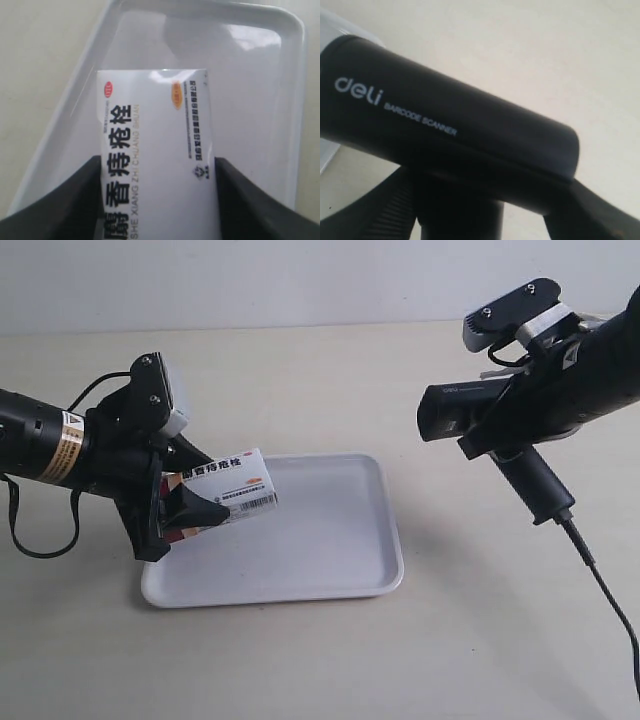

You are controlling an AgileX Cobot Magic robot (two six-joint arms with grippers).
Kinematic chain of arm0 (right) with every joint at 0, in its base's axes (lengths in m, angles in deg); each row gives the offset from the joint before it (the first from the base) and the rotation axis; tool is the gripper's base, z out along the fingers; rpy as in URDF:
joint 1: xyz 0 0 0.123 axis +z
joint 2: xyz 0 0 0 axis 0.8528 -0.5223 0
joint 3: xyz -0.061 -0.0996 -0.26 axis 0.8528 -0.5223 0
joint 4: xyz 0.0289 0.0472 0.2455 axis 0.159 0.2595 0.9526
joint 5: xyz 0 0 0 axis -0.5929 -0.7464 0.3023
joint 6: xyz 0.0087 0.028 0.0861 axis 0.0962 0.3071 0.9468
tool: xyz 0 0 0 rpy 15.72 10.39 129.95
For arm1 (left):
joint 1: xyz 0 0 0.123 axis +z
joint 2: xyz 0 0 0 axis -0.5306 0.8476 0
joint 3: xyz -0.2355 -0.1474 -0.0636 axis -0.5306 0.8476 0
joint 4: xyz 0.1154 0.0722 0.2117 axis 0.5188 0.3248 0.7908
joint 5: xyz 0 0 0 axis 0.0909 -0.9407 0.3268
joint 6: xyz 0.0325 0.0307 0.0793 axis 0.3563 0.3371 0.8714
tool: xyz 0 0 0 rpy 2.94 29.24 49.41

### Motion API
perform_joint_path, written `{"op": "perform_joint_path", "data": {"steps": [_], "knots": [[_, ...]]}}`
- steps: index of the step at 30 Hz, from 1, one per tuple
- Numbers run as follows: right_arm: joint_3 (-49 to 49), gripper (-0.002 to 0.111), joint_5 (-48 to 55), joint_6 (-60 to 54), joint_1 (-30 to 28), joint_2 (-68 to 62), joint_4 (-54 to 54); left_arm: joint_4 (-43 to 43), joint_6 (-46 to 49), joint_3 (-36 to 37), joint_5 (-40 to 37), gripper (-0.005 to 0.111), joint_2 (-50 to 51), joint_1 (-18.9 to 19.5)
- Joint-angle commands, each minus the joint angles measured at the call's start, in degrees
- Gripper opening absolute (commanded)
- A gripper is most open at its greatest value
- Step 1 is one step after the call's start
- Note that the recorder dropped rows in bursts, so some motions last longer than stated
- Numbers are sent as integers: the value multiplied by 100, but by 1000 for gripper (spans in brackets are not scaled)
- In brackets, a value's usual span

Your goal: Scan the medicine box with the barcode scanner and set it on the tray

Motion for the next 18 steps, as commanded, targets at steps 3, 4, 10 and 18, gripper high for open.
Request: {"op": "perform_joint_path", "data": {"steps": [3, 4, 10, 18], "knots": [[32, 0, -48, -167, 20, -292, -59, -61, 197, 15, 482, 0, 1, -28], [32, 0, -62, -167, 20, -334, -59, -61, 277, 15, 551, 0, 1, -28], [32, 0, 66, -167, 20, -307, -48, -61, 390, 15, 551, 0, 1, -28], [32, 0, -180, 406, 7, -371, -175, -761, 383, 15, 583, 0, 86, -28]]}}
